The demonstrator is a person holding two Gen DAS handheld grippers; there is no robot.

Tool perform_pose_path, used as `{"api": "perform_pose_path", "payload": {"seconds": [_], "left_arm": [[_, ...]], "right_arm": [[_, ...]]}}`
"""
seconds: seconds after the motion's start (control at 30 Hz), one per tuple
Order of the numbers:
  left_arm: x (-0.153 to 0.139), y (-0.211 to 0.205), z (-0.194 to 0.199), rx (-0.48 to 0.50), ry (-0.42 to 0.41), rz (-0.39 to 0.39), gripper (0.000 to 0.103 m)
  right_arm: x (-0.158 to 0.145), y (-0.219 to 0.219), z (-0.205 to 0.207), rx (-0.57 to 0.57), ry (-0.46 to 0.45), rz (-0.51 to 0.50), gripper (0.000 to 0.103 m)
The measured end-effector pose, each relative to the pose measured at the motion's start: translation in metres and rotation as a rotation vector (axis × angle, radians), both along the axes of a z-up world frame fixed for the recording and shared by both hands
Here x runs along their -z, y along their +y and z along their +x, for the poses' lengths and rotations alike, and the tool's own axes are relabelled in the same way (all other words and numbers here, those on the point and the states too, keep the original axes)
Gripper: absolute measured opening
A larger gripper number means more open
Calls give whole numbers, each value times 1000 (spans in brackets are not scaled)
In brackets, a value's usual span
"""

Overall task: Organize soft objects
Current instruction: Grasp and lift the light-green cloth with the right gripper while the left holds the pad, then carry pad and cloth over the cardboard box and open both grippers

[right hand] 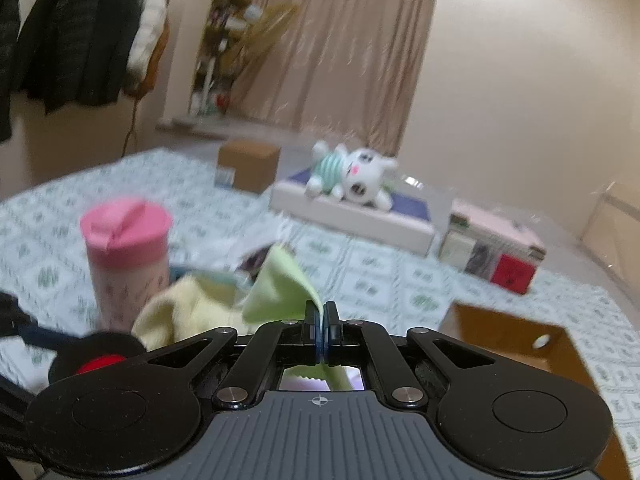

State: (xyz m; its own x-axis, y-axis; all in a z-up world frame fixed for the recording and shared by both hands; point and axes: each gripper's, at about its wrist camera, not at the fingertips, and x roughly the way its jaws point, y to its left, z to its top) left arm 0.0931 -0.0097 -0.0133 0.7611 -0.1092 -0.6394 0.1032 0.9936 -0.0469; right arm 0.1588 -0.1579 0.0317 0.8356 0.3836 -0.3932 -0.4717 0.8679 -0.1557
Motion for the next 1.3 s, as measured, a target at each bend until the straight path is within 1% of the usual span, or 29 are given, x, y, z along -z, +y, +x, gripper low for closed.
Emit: {"api": "perform_pose_path", "payload": {"seconds": [0.13, 0.27, 0.33, 0.47, 0.6, 0.77, 0.93, 1.1, 1.13, 1.17, 1.23, 1.3], "left_arm": [[-14, -16, -1, 26, -13, -10, 61], [-26, -38, 2, 71, -29, -18, 61], [-32, -53, 7, 101, -35, -29, 61], [-39, -89, 19, 170, -44, -50, 61], [-42, -130, 35, 241, -42, -66, 61], [-38, -176, 56, 309, -44, -73, 61], [-33, -210, 76, 343, -47, -87, 61], [-26, -237, 92, 375, -35, -95, 63], [-24, -241, 94, 381, -33, -102, 64], [-22, -244, 96, 385, -35, -109, 70], [-20, -250, 98, 391, -37, -108, 76], [-19, -254, 99, 391, -38, -94, 77]], "right_arm": [[-24, -24, -10, 53, -40, 46, 1], [-39, -63, -17, 134, -53, 74, 1], [-44, -86, -20, 188, -52, 84, 1], [-47, -139, -24, 307, -22, 115, 1], [-39, -185, -27, 409, 22, 143, 1], [-21, -228, -26, 475, 97, 209, 1], [-7, -250, -19, 497, 158, 271, 1], [2, -263, -13, 513, 188, 308, 2], [3, -265, -11, 516, 191, 311, 2], [5, -267, -11, 519, 194, 313, 2], [7, -269, -10, 523, 200, 314, 2], [10, -271, -8, 528, 207, 316, 2]]}}
